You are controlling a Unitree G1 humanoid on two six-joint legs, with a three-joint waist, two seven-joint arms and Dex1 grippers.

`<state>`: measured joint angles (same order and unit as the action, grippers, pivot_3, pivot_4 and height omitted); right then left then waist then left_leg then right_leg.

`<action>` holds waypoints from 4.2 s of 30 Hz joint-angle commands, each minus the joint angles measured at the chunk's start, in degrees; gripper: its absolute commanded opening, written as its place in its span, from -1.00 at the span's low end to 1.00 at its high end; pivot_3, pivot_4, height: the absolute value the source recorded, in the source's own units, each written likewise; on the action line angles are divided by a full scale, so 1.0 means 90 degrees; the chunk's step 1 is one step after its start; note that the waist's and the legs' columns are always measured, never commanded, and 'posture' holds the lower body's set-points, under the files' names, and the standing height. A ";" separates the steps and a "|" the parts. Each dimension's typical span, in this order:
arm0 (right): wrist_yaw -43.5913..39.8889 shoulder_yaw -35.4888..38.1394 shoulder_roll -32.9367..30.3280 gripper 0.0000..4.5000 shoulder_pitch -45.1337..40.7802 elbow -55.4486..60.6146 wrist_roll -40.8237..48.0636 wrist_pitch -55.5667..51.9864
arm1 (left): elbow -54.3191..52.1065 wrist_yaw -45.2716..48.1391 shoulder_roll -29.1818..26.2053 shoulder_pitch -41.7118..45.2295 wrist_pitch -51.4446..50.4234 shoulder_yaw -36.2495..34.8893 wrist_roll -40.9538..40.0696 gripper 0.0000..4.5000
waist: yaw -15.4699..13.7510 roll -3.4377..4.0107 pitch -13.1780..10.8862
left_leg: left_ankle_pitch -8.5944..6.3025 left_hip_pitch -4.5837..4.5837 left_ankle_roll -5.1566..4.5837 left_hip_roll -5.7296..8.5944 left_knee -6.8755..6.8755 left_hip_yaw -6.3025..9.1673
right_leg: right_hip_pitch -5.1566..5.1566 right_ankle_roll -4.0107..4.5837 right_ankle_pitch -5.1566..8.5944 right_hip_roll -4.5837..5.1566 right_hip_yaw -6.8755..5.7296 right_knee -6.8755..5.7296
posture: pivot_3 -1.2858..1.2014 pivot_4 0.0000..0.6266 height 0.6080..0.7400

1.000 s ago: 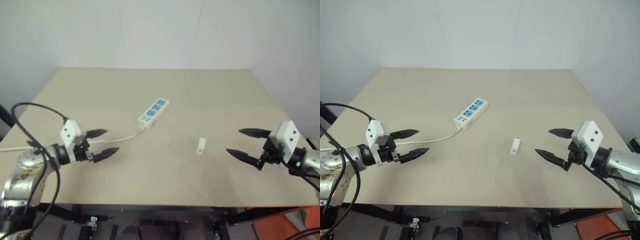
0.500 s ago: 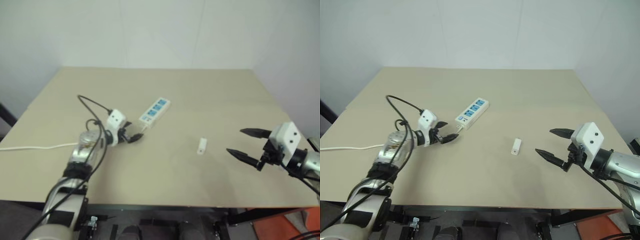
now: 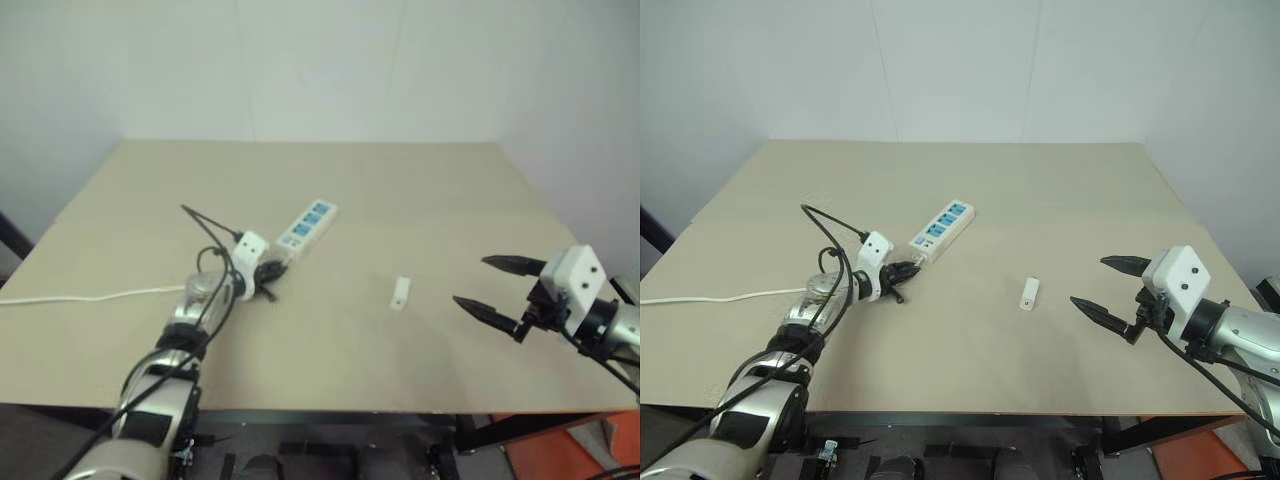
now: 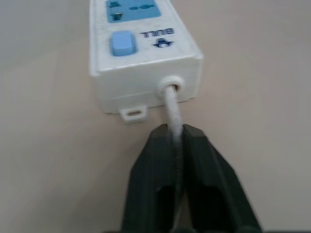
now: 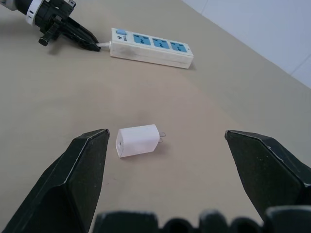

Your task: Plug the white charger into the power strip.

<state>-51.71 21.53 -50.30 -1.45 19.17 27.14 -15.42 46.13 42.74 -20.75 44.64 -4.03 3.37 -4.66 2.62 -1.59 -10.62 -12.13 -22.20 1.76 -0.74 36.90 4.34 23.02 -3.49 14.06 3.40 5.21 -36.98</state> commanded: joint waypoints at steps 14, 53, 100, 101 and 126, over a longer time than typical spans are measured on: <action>-0.0023 -0.0093 0.0001 1.00 -0.0354 -0.0112 -0.0176 0.0186 | -0.4937 0.1696 -0.1591 -0.3134 -0.1520 -0.0777 -0.1685 0.11 | -0.0075 0.0002 0.0000 | 0.0000 -0.0004 0.0000 -0.0006 0.0000 -0.0005 | 0.0007 0.0003 0.0002 0.0002 -0.0001 -0.0001 | 0.03 -0.52 1.00; 0.0293 0.0160 0.0105 1.00 -0.0020 0.0431 -0.0090 0.0033 | -0.1094 0.0346 0.0710 -0.1163 0.0734 -0.0075 -0.0393 0.99 | -0.0209 0.0002 0.0007 | 0.0000 -0.0007 0.0000 0.0003 0.0005 -0.0004 | -0.0005 0.0016 -0.0015 0.0005 -0.0001 0.0018 | 0.03 -0.52 1.00; -0.1284 -0.1204 -0.0583 1.00 -0.1823 -0.1135 -0.0840 0.1137 | -0.2244 0.3474 -0.0129 -0.1097 0.0909 0.0344 -0.0902 0.47 | -0.0156 0.0012 0.0013 | -0.0001 0.0007 -0.0001 -0.0001 0.0001 0.0005 | -0.0030 -0.0011 0.0002 0.0003 -0.0015 0.0038 | 0.03 -0.52 1.00; -0.1507 -0.1343 -0.0646 1.00 -0.2020 -0.1344 -0.0873 0.1243 | -0.2277 0.3528 -0.0215 -0.1092 0.0957 0.0345 -0.0865 0.47 | -0.0155 0.0012 0.0013 | -0.0001 0.0000 -0.0001 -0.0002 0.0002 0.0003 | -0.0020 -0.0010 0.0002 0.0003 -0.0014 0.0035 | 0.03 -0.52 1.00; -0.3826 -0.3003 -0.0529 1.00 -0.4044 -0.3435 -0.1741 0.3043 | -0.3638 0.4495 -0.0881 -0.1844 0.0248 0.0576 -0.1459 0.47 | -0.0016 0.0015 0.0007 | -0.0001 -0.0019 -0.0002 -0.0006 0.0001 0.0000 | 0.0014 0.0037 -0.0022 0.0001 -0.0011 0.0020 | 0.03 -0.52 1.00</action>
<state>-84.66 -5.56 -55.22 -36.40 -11.39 11.61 10.23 14.78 83.99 -29.66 27.87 -2.78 8.08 -17.72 2.48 -1.45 -10.56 -12.14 -22.39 1.75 -0.79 36.91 4.35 23.15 -3.15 13.85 3.42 5.11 -36.80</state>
